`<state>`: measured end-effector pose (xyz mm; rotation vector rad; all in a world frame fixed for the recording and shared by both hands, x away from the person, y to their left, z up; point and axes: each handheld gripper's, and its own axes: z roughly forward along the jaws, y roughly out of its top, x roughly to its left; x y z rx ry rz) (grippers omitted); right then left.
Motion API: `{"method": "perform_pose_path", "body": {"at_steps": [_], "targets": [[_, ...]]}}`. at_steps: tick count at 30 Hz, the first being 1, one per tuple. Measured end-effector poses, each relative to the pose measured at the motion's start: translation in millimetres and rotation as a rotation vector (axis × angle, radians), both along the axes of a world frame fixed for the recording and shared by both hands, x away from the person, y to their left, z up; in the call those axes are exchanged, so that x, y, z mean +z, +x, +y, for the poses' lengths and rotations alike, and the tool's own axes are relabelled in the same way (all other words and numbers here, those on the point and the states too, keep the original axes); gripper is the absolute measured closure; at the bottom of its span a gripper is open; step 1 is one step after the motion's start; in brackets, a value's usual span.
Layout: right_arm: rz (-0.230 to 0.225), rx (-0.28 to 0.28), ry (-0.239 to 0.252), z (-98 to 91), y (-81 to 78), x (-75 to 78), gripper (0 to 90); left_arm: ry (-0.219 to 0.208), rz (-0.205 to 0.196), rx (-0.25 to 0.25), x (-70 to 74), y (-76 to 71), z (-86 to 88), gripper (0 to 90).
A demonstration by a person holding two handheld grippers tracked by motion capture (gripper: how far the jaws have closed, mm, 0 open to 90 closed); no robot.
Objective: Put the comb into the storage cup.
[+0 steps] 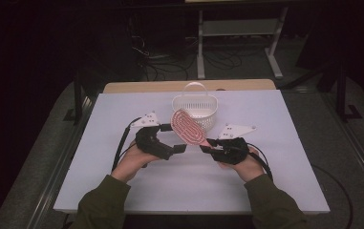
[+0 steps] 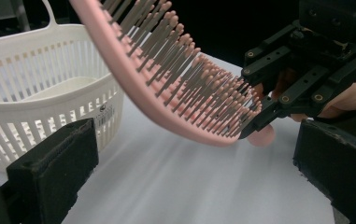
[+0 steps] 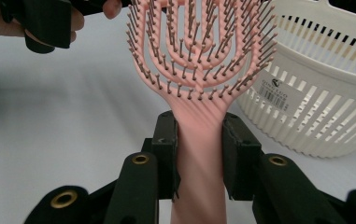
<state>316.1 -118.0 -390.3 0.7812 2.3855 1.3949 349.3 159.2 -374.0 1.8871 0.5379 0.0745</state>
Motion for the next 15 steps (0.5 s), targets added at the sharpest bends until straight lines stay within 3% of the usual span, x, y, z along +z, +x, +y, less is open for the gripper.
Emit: {"method": "perform_pose_path", "body": {"at_steps": [8, 15], "targets": [[0.002, 0.019, -0.001, 6.4, -1.7, -1.0, 68.5, 0.001, 0.001, 0.003, 0.7, -1.4, -2.5, 0.0], [-0.001, 0.029, -0.002, 10.2, -2.9, -1.8, 68.5, -0.004, 0.005, 0.039, 1.9, -1.5, -3.3, 0.0]]}}
